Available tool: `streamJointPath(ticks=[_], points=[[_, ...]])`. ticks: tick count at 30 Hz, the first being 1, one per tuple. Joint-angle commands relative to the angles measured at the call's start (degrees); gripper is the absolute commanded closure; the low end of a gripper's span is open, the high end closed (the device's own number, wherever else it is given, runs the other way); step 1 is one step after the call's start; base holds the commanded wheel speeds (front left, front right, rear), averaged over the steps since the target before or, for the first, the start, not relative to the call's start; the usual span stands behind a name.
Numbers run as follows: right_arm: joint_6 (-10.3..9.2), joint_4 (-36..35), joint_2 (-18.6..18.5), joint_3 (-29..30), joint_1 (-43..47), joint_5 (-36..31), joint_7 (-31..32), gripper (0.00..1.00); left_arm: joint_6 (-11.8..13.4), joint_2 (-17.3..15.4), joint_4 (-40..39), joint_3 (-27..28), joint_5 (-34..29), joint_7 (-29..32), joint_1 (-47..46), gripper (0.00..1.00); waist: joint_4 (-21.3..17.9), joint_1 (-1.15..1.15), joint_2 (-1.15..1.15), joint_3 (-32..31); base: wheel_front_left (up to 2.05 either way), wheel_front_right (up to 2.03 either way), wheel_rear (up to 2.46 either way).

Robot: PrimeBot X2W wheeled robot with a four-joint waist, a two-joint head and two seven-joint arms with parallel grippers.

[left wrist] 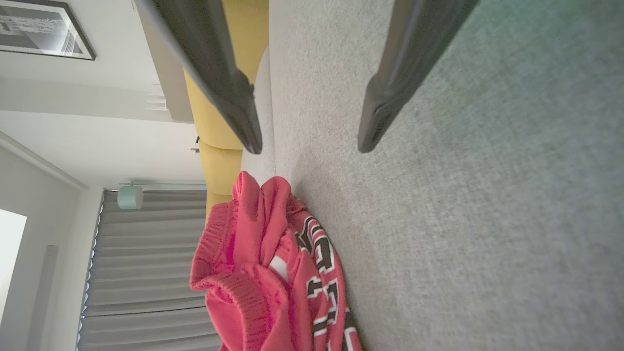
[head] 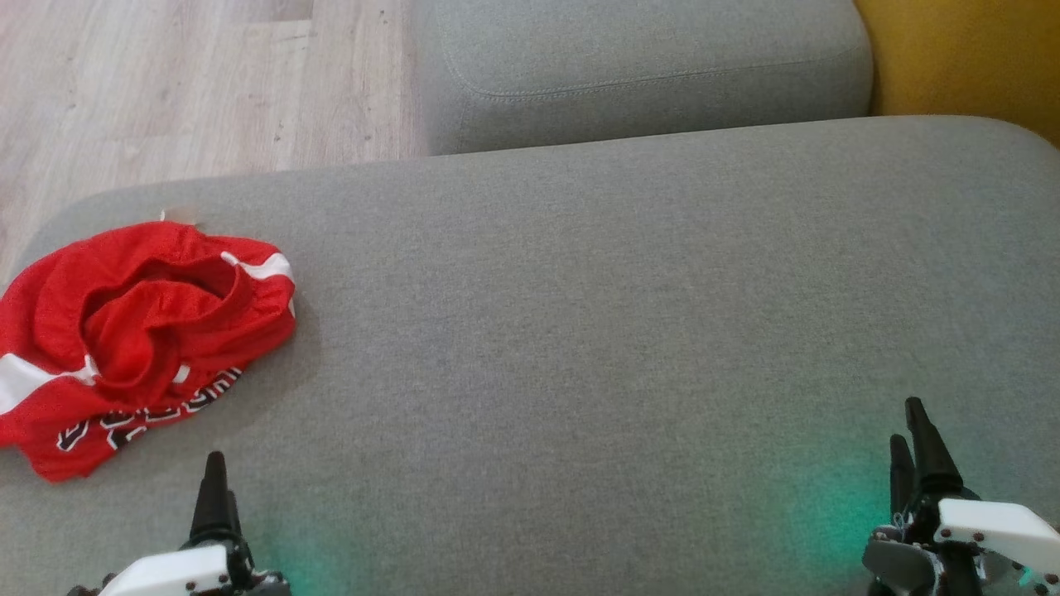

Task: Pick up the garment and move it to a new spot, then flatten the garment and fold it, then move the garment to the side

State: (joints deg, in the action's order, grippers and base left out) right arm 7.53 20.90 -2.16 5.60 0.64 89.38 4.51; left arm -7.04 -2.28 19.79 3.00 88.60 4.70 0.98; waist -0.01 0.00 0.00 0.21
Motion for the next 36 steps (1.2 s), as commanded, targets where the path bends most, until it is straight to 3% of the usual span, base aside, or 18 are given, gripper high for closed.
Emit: streamJointPath(ticks=[1, 14, 36], points=[[0.00, -2.1, -0.3, -0.5, -2.4, -0.9, -0.5, 0.00, 0.0, -0.3, -2.2, -0.2, -1.1, -0.6, -2.6, 0.00, 0.0, 0.00, 0.00, 0.0, 0.00, 0.00, 0.00], [-0.01, -3.9, -0.3, -2.4, -2.8, -14.0, -2.9, 0.00, 1.9, -0.3, -4.9, -2.6, -12.5, -2.9, -2.9, 0.00, 0.1, 0.00, 0.00, 0.3, 0.00, 0.00, 0.00], [-0.02, -6.3, -0.4, -6.4, -3.2, -30.0, -6.4, 0.00, 5.8, -0.4, -7.8, -6.6, -28.4, -6.5, -3.3, 0.00, 0.1, 0.00, 0.00, 0.3, 0.00, 0.00, 0.00]])
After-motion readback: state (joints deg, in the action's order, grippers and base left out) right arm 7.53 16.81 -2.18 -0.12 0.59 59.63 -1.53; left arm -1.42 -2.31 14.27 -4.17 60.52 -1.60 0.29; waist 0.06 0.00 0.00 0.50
